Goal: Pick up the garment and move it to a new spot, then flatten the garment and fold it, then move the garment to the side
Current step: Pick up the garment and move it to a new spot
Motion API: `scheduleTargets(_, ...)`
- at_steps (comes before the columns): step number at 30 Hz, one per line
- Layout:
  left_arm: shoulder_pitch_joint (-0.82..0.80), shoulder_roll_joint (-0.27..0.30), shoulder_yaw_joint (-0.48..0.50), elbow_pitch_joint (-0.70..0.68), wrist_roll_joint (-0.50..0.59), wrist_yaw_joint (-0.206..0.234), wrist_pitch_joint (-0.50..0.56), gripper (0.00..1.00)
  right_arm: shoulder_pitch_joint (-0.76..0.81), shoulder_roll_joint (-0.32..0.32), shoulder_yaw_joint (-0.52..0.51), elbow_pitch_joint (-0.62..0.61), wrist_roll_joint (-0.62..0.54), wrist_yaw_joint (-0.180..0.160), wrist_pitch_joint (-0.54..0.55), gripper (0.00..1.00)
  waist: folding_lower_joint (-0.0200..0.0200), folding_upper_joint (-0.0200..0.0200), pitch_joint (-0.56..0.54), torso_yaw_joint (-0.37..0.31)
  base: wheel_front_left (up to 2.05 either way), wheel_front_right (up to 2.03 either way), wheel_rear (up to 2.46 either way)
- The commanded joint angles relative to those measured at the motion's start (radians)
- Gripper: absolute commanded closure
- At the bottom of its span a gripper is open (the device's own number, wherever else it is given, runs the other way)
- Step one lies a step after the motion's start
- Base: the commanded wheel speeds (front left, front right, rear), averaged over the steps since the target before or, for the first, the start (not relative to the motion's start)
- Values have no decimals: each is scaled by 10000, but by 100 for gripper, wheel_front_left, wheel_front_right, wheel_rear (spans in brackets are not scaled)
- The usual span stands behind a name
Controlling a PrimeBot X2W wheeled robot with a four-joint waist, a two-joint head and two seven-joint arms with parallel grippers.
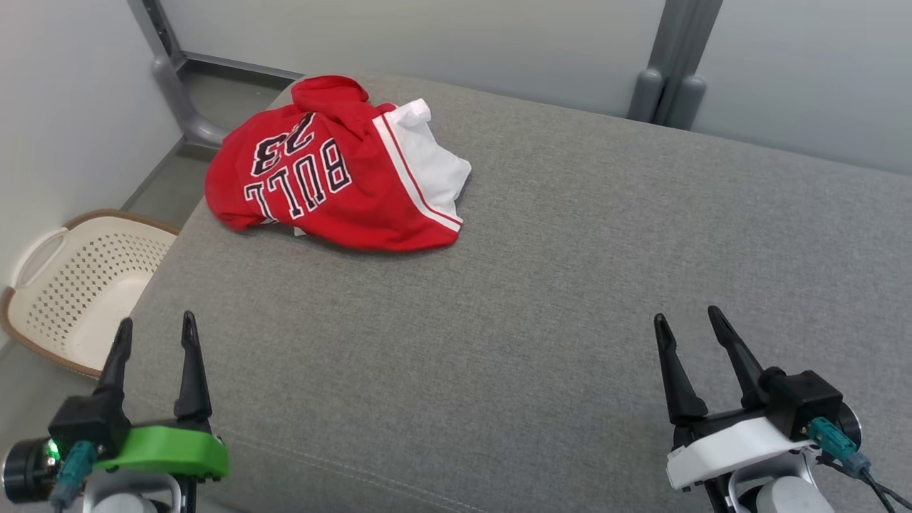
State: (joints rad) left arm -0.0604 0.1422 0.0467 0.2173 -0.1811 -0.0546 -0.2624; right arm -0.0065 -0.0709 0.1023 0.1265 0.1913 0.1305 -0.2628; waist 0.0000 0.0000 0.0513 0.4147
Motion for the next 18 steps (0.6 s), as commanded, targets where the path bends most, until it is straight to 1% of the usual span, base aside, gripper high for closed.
scheduleTargets(1, -398, 87, 10, 14, -67, -91, -32, 0, -114, -128, -82, -32, -24, 5, -31, 0, 0, 0, 434, -512, 0, 0, 0)
scheduleTargets(5, -1514, 252, 13, 192, -209, -238, -33, 0, -376, -330, -181, -150, -122, 5, 10, 0, 0, 0, 1096, -1178, 0, 0, 0)
scheduleTargets(9, -2982, 500, 11, 513, -363, -362, -23, 0, -760, -492, -339, -447, -241, 5, 1, 0, 0, 0, 2018, -1996, 0, 0, 0)
scheduleTargets(15, -4953, 914, 6, 1202, -549, -506, -22, 0, -1148, -514, -621, -670, -363, 5, -11, 0, 0, 0, 3148, -3065, 0, 0, 0)
scheduleTargets(18, -5746, 1072, -11, 1693, -679, -582, -20, 0, -1245, -495, -778, -763, -426, 5, -18, 0, 0, 0, 3569, -3454, 0, 0, 0)
